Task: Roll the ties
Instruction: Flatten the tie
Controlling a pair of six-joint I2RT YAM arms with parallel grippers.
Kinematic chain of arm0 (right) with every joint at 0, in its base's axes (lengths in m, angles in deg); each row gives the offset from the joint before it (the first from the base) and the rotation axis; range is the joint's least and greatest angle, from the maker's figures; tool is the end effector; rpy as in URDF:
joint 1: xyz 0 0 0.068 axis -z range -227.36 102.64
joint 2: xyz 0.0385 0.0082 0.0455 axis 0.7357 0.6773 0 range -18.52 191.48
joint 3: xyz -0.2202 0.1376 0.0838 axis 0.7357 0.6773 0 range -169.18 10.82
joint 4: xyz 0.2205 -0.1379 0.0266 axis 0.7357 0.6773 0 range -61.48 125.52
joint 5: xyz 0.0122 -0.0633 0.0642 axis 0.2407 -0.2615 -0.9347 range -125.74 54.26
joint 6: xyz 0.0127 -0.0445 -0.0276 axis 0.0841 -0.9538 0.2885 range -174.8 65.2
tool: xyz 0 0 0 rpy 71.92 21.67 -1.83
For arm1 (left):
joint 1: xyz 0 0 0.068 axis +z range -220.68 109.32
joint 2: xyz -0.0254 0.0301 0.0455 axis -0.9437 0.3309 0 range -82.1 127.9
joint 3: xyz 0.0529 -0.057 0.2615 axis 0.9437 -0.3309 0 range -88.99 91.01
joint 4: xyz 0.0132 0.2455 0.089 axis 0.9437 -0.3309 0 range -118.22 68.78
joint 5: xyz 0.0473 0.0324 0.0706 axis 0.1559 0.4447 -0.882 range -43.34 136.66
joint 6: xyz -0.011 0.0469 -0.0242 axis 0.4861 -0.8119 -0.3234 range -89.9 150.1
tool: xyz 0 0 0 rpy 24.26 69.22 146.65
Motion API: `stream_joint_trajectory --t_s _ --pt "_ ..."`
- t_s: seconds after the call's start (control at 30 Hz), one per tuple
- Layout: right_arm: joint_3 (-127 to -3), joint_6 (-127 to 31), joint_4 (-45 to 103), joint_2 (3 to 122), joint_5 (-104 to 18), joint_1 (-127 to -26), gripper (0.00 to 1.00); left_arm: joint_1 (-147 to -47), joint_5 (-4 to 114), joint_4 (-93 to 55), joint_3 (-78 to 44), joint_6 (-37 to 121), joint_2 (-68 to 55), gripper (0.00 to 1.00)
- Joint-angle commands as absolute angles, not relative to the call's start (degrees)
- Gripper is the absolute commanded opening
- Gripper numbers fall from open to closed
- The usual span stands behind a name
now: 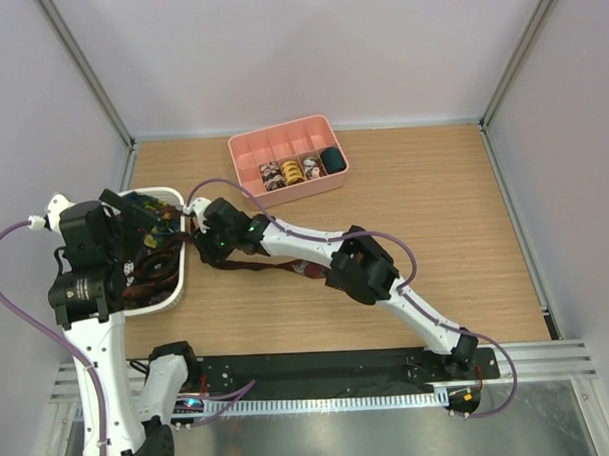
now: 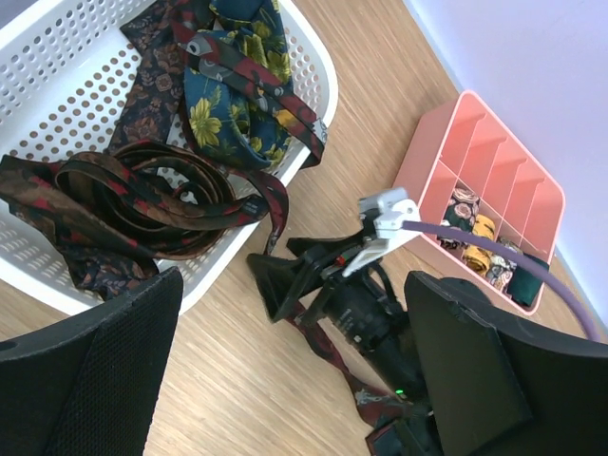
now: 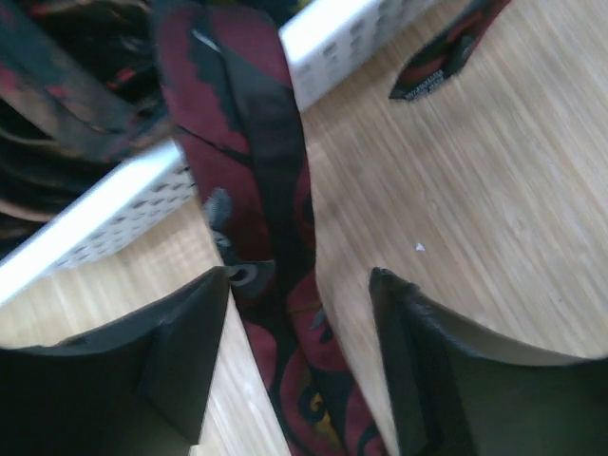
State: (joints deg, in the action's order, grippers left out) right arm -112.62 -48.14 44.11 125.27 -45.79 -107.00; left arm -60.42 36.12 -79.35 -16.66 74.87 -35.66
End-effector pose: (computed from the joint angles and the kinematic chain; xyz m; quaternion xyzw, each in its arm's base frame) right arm 0.2838 0.4966 0.1766 -0.4314 0.7765 0.3128 0.3364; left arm 0.1213 0.0286 0.4077 -0.4422 0.7528 -0.0658 0.4832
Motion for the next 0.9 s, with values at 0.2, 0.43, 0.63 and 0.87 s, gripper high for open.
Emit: stream_joint_trajectory --t_s 0.2,0.43,0.63,0.87 --pt "-96.98 -47.23 30.74 107.93 -29.95 -107.75 0.01 -61.71 40.68 -76.59 -14.29 72.20 -33.67 1.00" --pt "-90.26 -49.52 35.44 89.98 -31.88 -105.46 0.01 -63.38 46.30 -74.22 -12.88 71.23 -31.91 1.00" --pt "-82.88 -48.82 39.50 77.74 -32.32 -101.17 0.01 -73.80 44.30 -74.30 -9.02 71.14 -27.71 1.00" --pt "-76.99 -47.41 45.56 62.45 -33.28 -91.76 0.01 -92.27 33.48 -73.60 -1.20 71.05 -19.17 1.00"
